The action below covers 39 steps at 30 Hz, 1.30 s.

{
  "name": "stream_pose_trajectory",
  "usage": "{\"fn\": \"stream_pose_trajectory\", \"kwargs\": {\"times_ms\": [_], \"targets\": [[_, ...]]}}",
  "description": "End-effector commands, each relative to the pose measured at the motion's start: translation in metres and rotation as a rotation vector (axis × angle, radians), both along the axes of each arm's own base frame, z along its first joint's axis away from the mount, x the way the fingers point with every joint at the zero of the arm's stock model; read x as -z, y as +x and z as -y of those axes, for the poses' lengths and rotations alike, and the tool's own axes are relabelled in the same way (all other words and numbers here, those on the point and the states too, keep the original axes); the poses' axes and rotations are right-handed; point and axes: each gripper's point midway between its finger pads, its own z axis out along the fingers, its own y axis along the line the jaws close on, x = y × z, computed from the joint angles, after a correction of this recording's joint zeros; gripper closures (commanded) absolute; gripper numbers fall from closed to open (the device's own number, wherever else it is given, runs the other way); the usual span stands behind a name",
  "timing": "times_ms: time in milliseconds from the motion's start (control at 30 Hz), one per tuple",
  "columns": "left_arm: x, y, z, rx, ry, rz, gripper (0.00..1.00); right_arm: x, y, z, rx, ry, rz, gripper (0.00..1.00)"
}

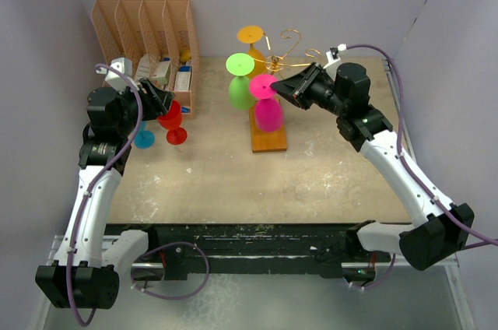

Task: Take the wine glass off the wine glass rack

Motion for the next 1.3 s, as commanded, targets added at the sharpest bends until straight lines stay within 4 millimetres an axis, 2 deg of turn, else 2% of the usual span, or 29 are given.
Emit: {"fn": "stream_pose_trajectory", "kwargs": {"times_ms": [0,233,333,767,1100,1267], "targets": [[-0.014,0.002,0.006,0.023,-0.012,0.051,0.43,-0.035,-0.001,0.002,0.012,0.037,0.116,0.86],[-0.012,0.003,0.006,0.024,-0.012,0.047,0.43,-0.034,-0.001,-0.003,-0.017,0.076,0.122,0.95],[-0.012,0.003,0.006,0.024,-0.012,0.048,0.43,-0.039,-0.004,-0.003,-0.021,0.099,0.138,1.00],[-0.012,0.003,0.006,0.025,-0.014,0.046,0.43,-0.055,-0.020,-0.017,-0.129,0.134,0.157,1.00],[-0.010,0.004,0.006,0.024,-0.014,0.041,0.43,-0.054,-0.004,-0.026,-0.133,0.119,0.161,1.00],[-0.011,0.004,0.007,0.029,-0.016,0.042,0.43,-0.056,0.007,-0.021,-0.075,0.106,0.172,1.00]]}}
